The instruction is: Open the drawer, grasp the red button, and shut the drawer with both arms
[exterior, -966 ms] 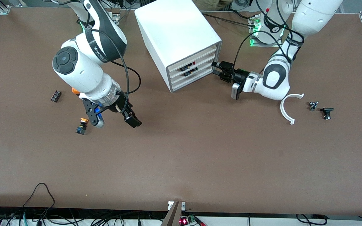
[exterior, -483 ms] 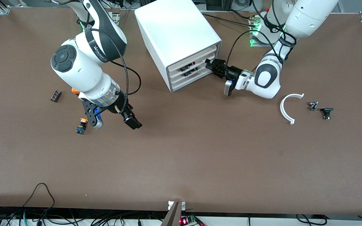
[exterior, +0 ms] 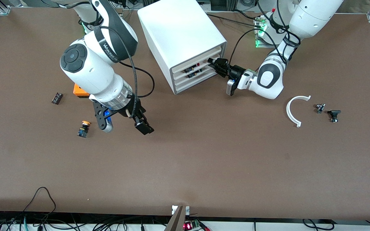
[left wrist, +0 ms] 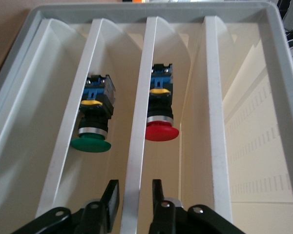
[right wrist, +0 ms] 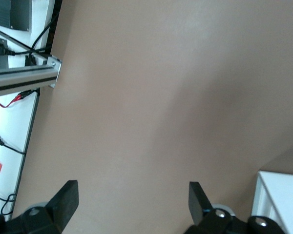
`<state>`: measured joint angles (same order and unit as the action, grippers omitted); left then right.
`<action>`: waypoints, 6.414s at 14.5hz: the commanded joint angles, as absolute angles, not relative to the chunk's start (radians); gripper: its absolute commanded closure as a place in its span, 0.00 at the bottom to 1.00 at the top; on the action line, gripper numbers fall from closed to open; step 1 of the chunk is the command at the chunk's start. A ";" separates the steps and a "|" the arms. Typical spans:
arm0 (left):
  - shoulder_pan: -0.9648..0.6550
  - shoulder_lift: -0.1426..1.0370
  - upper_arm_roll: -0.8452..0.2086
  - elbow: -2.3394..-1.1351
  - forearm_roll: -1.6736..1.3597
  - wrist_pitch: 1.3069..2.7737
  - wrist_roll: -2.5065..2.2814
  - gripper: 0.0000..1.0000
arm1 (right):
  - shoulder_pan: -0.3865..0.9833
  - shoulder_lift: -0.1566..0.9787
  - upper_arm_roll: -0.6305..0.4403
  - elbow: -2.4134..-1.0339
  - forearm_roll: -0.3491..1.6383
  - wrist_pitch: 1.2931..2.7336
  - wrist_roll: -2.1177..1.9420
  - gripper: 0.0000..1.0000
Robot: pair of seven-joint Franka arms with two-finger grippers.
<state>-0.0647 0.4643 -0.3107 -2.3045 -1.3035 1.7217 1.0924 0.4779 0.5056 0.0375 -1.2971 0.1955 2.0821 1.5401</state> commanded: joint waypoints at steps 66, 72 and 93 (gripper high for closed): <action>-0.133 0.420 -0.414 -1.731 0.087 2.073 -0.963 0.00 | 0.242 0.640 -0.024 -1.319 0.084 1.882 0.063 1.00; -0.133 0.419 -0.483 -1.835 0.089 2.112 -1.046 0.00 | 0.242 0.554 -0.087 -1.708 0.087 2.265 -0.052 1.00; -0.136 0.420 -0.749 -1.917 0.087 2.112 -1.361 0.01 | 0.198 0.444 -0.094 -1.807 0.103 2.332 -0.055 0.00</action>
<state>-0.1442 0.4527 -0.7329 -1.8856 0.0966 2.1015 -1.3448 0.2115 0.5426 -0.0968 -1.7876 0.0877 2.3957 -0.0314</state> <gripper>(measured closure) 0.004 0.000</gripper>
